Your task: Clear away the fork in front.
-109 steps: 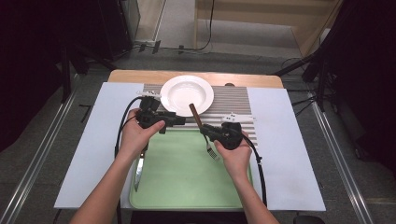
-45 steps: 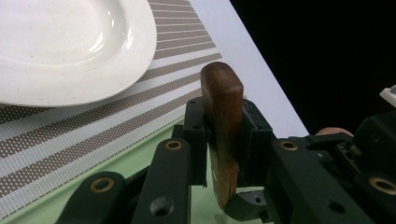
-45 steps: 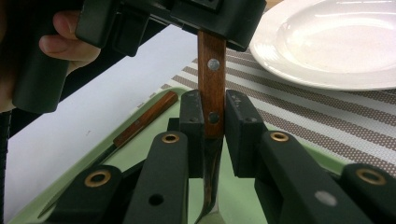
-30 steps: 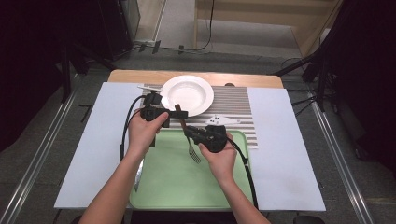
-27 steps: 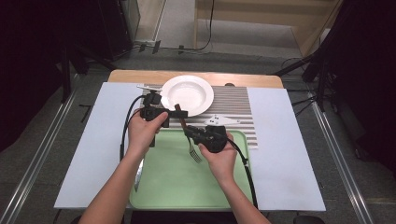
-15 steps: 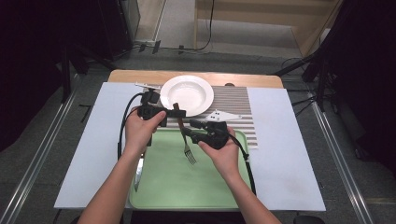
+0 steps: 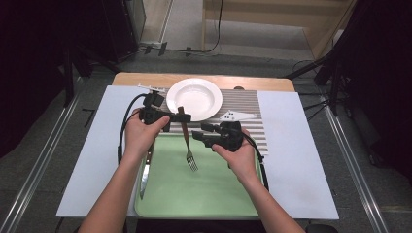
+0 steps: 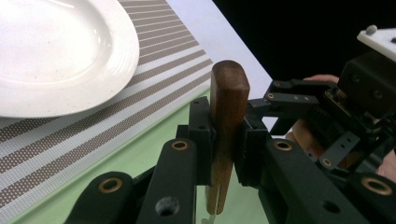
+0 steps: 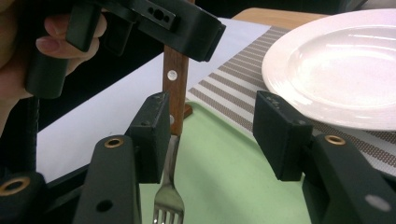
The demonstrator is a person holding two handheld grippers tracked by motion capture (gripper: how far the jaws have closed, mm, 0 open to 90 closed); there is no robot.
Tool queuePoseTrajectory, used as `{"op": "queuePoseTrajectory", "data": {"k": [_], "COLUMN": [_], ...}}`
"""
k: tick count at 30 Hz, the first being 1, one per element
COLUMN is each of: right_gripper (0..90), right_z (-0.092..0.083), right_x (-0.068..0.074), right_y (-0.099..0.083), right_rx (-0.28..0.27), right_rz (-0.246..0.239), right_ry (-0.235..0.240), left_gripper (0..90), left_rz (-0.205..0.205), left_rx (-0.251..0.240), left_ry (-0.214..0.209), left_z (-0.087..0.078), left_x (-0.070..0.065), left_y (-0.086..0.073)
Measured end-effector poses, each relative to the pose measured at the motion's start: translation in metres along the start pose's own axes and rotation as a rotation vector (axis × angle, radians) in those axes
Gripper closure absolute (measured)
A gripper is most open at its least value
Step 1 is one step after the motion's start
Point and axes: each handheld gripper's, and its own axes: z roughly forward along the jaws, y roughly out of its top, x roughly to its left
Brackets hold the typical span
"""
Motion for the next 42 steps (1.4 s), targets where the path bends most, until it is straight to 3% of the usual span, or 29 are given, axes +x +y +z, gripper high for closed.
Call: {"op": "queuePoseTrajectory", "data": {"k": [6,13,18,33,42], "right_gripper": [45.9,43.5,43.5,41.9,40.0], "right_z": [-0.009,-0.020,-0.032,-0.057,-0.065], "right_x": [-0.002,-0.008,-0.016,-0.031,-0.036], "right_y": [-0.001,-0.007,-0.011,-0.027,-0.038], "right_rx": [0.060,0.051,0.041,0.061,0.106], "right_rz": [-0.015,-0.008,0.018,0.024,0.035], "right_ry": [0.011,0.005,-0.005,-0.054,-0.059], "left_gripper": [78.6,78.7,78.7,78.8,78.9], "left_rz": [0.002,0.033,0.043,0.022,0.013], "left_rx": [0.008,0.015,0.009,0.032,0.045], "left_ry": [-0.009,-0.033,-0.028,-0.040,-0.054], "left_z": [-0.005,-0.011,-0.014,-0.027,-0.034], "left_x": [-0.002,-0.015,-0.017,-0.007,-0.005], "left_y": [-0.001,0.000,-0.003,-0.016,-0.022]}}
